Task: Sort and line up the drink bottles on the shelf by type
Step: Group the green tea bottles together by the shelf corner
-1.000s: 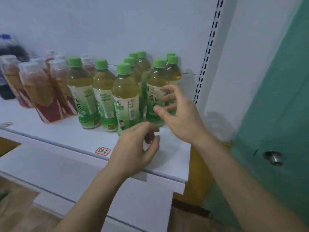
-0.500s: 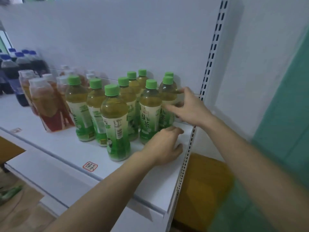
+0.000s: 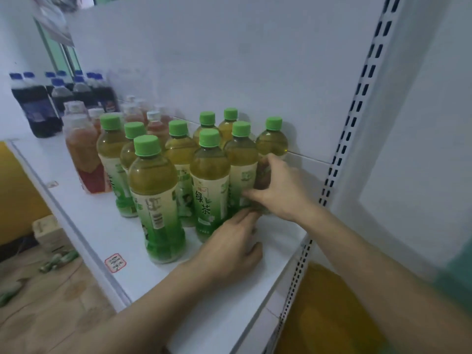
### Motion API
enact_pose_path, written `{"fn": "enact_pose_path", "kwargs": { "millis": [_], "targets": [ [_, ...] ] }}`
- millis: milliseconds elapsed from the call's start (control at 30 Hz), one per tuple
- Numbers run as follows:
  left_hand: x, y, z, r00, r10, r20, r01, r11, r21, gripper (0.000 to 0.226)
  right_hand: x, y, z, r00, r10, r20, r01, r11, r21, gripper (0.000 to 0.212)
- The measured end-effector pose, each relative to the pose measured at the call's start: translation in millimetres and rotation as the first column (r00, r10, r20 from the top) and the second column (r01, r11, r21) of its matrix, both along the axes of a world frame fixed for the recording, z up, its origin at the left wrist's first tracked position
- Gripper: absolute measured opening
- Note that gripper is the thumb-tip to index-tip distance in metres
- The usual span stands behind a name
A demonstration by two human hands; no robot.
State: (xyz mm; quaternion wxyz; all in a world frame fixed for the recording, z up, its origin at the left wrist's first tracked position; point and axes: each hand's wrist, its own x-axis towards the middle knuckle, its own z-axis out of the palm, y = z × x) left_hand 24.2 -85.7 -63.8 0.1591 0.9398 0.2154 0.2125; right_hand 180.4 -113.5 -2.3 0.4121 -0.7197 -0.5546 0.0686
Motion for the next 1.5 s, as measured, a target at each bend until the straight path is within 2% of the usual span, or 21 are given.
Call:
{"fn": "enact_pose_path", "kwargs": {
  "millis": [67,167,233,333,367,467,533,700,867,1067,1133,1200,1267,1333,1400,1500],
  "targets": [
    [5.2,0.8,2.8,0.999,0.031,-0.027,-0.031,1.000,-0.006,0.062,4.3,-2.9,3.1,0.998,0.044,0.046,-0.044,0.999,-0.002,0.049],
    [15.5,-4.4,8.9,0.990,0.108,-0.087,-0.109,0.994,-0.007,0.061,16.6,-14.0,20.9,0.977,0.119,0.180,-0.104,0.990,-0.090,0.026],
    [23.3,-9.4,11.5,0.982,0.152,-0.112,-0.156,0.987,-0.027,0.066,26.1,-21.2,41.2,0.969,0.126,0.211,-0.115,0.991,-0.067,0.013],
    [37.6,-15.8,11.0,0.970,0.209,-0.124,-0.222,0.970,-0.102,0.073,39.0,-21.2,80.7,0.936,-0.003,0.352,-0.046,0.990,0.133,0.022],
    [43.8,-18.3,10.1,0.964,0.231,-0.130,-0.246,0.962,-0.115,0.075,41.5,-18.0,92.2,0.917,-0.034,0.398,-0.024,0.990,0.138,0.030],
    [61.7,-27.0,5.6,0.949,0.293,-0.117,-0.306,0.945,-0.118,0.075,48.1,6.6,108.0,0.831,0.018,0.556,0.047,0.994,-0.103,0.046],
    [68.2,-32.7,1.7,0.944,0.319,-0.083,-0.328,0.937,-0.125,0.074,48.7,19.5,108.8,0.786,0.089,0.611,0.057,0.975,-0.215,0.045],
    [66.8,-41.2,-6.8,0.938,0.343,-0.045,-0.346,0.929,-0.129,0.075,54.3,21.2,120.4,0.776,0.147,0.613,0.042,0.958,-0.283,0.026],
    [66.1,-39.2,-8.0,0.952,0.304,-0.036,-0.306,0.944,-0.127,0.079,53.1,14.6,124.5,0.767,0.113,0.632,0.109,0.947,-0.302,0.038],
    [61.1,-38.0,-10.3,0.971,0.239,-0.017,-0.239,0.962,-0.128,0.077,49.7,18.5,133.6,0.755,0.155,0.637,0.144,0.908,-0.392,0.045],
    [60.3,-36.3,-11.0,0.972,0.233,-0.021,-0.233,0.963,-0.134,0.077,47.7,19.0,139.5,0.690,0.186,0.699,0.201,0.879,-0.433,0.049],
    [59.4,-35.2,-11.6,0.974,0.224,-0.024,-0.226,0.964,-0.140,0.077,45.7,17.0,149.2,0.568,0.207,0.797,0.259,0.874,-0.412,0.054],
    [58.2,-35.1,-11.2,0.976,0.216,-0.034,-0.219,0.964,-0.154,0.077,43.1,14.7,163.1,0.448,0.182,0.875,0.198,0.934,-0.296,0.052],
    [57.1,-35.3,-9.5,0.975,0.219,-0.045,-0.223,0.960,-0.167,0.075,31.4,15.1,173.9,0.453,0.229,0.862,-0.034,0.970,-0.240,0.043],
    [56.4,-36.9,-5.7,0.975,0.217,-0.057,-0.224,0.959,-0.176,0.073,14.2,23.1,171.0,0.452,0.385,0.805,-0.185,0.923,-0.337,0.040],
    [54.2,-35.4,-4.7,0.977,0.215,-0.014,-0.214,0.959,-0.186,0.067,-0.1,47.9,149.3,0.405,0.508,0.761,-0.139,0.856,-0.498,0.033]
  ]
}}
